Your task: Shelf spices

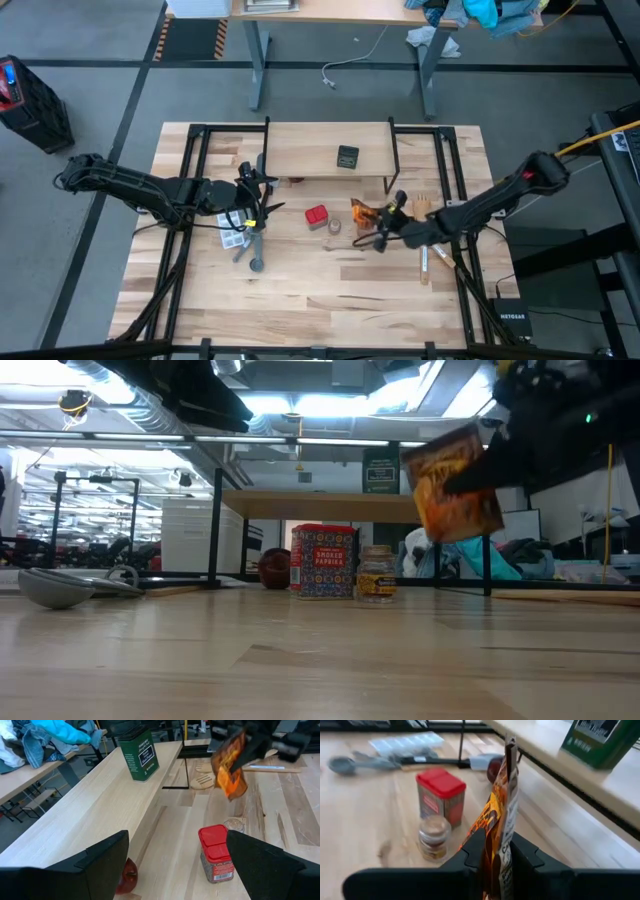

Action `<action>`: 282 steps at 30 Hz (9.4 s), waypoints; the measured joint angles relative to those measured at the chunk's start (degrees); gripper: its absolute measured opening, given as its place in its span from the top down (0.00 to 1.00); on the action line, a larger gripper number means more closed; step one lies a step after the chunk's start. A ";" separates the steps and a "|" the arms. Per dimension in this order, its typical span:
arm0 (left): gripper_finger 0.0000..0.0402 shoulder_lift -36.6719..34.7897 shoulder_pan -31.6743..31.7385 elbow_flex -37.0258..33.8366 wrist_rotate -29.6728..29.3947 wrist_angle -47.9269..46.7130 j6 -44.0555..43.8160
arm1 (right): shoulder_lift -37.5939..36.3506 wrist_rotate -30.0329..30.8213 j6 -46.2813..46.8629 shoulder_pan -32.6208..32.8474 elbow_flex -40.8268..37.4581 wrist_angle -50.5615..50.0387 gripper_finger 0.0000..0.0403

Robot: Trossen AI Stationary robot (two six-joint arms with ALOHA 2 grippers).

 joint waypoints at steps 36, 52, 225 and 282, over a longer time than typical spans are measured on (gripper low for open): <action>0.18 0.00 -0.02 0.00 0.07 -0.03 0.66 | 21.28 0.80 -0.30 -0.02 0.04 16.61 0.49; 0.18 0.00 -0.02 0.00 0.09 -0.01 0.02 | 7.60 1.52 -6.48 -0.02 0.02 10.54 0.40; 0.18 -0.02 -0.07 0.00 5.62 0.01 -15.10 | 38.50 -19.13 -9.50 -0.44 21.66 22.29 0.39; 0.18 47.99 12.70 20.95 32.49 28.08 -7.37 | -8.31 3.40 -21.26 -0.42 21.68 -39.09 0.39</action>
